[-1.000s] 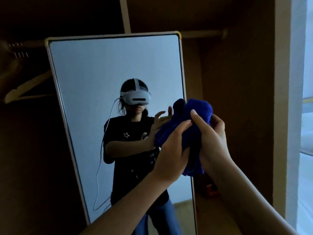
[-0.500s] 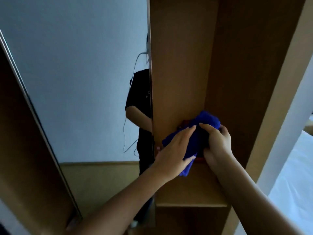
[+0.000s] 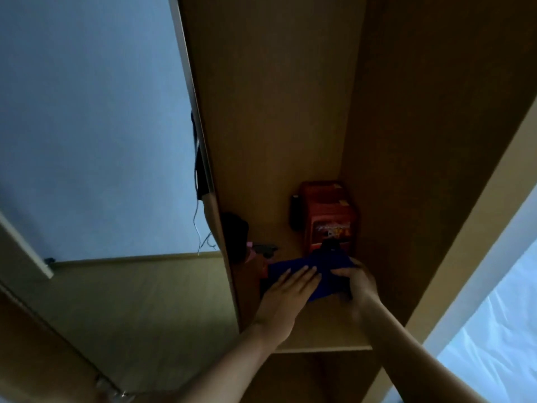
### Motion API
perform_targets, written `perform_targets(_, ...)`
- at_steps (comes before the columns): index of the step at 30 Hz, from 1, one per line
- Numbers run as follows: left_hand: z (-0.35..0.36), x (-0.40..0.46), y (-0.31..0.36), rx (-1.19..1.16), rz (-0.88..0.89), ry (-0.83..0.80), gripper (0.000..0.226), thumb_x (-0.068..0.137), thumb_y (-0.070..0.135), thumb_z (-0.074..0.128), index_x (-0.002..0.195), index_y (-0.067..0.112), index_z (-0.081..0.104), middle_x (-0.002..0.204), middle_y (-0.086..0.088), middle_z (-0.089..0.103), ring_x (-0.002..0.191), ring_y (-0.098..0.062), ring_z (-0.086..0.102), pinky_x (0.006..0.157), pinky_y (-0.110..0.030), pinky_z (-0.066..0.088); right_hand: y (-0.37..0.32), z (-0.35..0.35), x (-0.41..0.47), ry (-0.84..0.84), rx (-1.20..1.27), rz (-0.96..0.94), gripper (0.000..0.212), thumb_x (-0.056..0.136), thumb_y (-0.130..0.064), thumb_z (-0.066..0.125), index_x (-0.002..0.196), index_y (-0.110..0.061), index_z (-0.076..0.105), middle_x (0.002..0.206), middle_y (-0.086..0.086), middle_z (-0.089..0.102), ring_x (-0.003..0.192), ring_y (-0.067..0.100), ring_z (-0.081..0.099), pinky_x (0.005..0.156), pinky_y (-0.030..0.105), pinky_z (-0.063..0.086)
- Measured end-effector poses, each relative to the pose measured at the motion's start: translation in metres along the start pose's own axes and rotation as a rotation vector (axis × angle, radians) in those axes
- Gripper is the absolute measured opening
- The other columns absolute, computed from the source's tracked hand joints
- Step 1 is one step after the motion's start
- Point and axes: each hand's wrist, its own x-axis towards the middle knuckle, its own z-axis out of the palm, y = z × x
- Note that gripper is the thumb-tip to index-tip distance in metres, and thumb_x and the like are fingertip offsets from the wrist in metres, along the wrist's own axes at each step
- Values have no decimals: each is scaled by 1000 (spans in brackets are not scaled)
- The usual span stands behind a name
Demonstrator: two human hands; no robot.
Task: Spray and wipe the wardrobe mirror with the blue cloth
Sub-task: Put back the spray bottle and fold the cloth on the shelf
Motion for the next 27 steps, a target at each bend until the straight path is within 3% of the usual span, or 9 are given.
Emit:
perform_targets(5,13,8,-8,26,-149,-207,86,89,-6,50,154,20,0,162,-2,3,149,-17,2,120,-40,-1,5,2,34,-69,-435,-87,27,93,3,50,119,4,57,119,22,61,110,39,58,86,44,48)
perform_targets(8,9,0,-3,-47,-184,-170,71,94,-2,45,153,17,13,161,-2,11,148,-17,12,119,-35,10,7,8,35,-79,-519,-136,19,95,0,46,107,2,61,109,23,64,100,38,61,83,44,48)
perform_targets(11,3,-15,3,-152,-233,86,54,95,5,47,146,19,37,151,0,38,137,-16,39,108,-29,36,-1,27,16,-143,-453,-160,23,94,-5,48,110,-13,63,112,13,64,97,28,61,78,36,49)
perform_targets(12,-3,-22,6,-175,-253,205,46,92,7,50,136,20,51,138,2,53,125,-14,52,97,-25,46,-6,35,6,-181,-426,-166,26,94,-9,48,113,-19,63,116,7,62,103,24,59,85,35,50)
perform_targets(14,-14,-37,12,-194,-218,438,33,85,12,49,109,19,71,110,4,70,102,-11,66,79,-21,54,-17,49,-15,-253,-399,-198,28,95,-12,50,115,-27,62,124,0,59,115,21,55,102,40,47)
perform_targets(16,-25,-51,16,-141,-174,606,32,86,15,44,98,13,74,103,0,73,100,-13,68,84,-22,53,-30,62,-39,-339,-375,-238,26,94,-14,53,111,-30,63,122,0,61,115,20,56,103,42,46)
perform_targets(21,-48,-78,19,31,-177,900,22,94,12,54,100,5,74,108,-8,72,108,-19,66,98,-31,50,-67,85,-102,-561,-278,-343,19,98,-14,51,113,-19,62,112,3,66,95,12,66,89,36,53)
perform_targets(27,-77,-89,15,185,-220,1062,23,97,12,51,117,8,61,125,-10,64,124,-22,55,107,-44,42,-97,112,-153,-780,-126,-505,23,99,-33,53,117,-25,64,125,-3,65,120,10,58,106,34,45)
